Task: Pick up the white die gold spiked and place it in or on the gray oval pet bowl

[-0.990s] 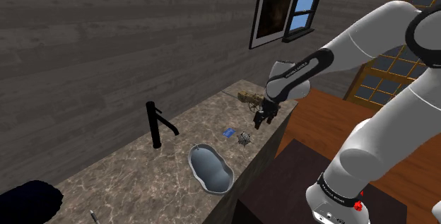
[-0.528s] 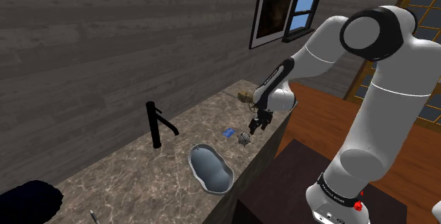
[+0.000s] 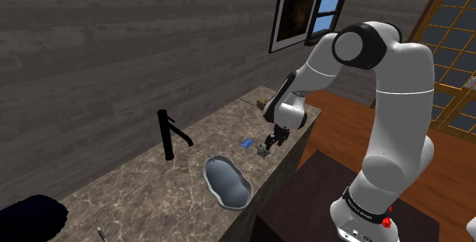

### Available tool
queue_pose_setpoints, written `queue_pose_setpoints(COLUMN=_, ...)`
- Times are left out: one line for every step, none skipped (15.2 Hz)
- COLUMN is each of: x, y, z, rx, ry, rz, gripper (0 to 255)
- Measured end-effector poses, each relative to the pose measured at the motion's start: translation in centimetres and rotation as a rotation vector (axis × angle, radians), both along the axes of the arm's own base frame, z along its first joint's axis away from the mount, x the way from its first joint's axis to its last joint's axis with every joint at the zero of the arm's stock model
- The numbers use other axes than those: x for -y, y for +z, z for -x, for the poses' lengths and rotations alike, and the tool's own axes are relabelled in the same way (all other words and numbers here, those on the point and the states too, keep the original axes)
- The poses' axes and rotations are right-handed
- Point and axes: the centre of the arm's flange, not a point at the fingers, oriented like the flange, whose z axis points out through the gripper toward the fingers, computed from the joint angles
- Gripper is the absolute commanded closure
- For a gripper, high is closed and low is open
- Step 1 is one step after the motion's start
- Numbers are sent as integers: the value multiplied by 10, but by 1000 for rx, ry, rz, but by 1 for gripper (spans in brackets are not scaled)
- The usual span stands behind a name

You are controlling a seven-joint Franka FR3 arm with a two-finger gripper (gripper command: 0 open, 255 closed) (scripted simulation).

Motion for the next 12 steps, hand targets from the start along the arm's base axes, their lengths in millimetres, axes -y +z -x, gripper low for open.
queue_pose_setpoints(x=0, y=-5, z=-2, rx=0, ry=0, rz=0, gripper=0)
queue_pose_setpoints(x=-1, y=-11, z=-2, rx=0, ry=0, rz=0, gripper=0)
queue_pose_setpoints(x=0, y=-15, z=-3, rx=1, ry=0, rz=0, gripper=0)
queue_pose_setpoints(x=-1, y=-19, z=-3, rx=1, ry=0, rz=0, gripper=0)
queue_pose_setpoints(x=-1, y=-19, z=-4, rx=5, ry=2, rz=-1, gripper=0)
queue_pose_setpoints(x=-1, y=-20, z=-4, rx=6, ry=3, rz=-1, gripper=0)
queue_pose_setpoints(x=-2, y=-20, z=-4, rx=7, ry=3, rz=-1, gripper=0)
queue_pose_setpoints(x=-2, y=-20, z=-4, rx=7, ry=3, rz=-1, gripper=0)
queue_pose_setpoints(x=-2, y=-20, z=-4, rx=7, ry=4, rz=-2, gripper=0)
queue_pose_setpoints(x=-2, y=-20, z=-4, rx=7, ry=4, rz=-2, gripper=0)
queue_pose_setpoints(x=-2, y=-20, z=-4, rx=7, ry=4, rz=-2, gripper=255)
queue_pose_setpoints(x=-2, y=-20, z=-4, rx=8, ry=5, rz=-2, gripper=255)
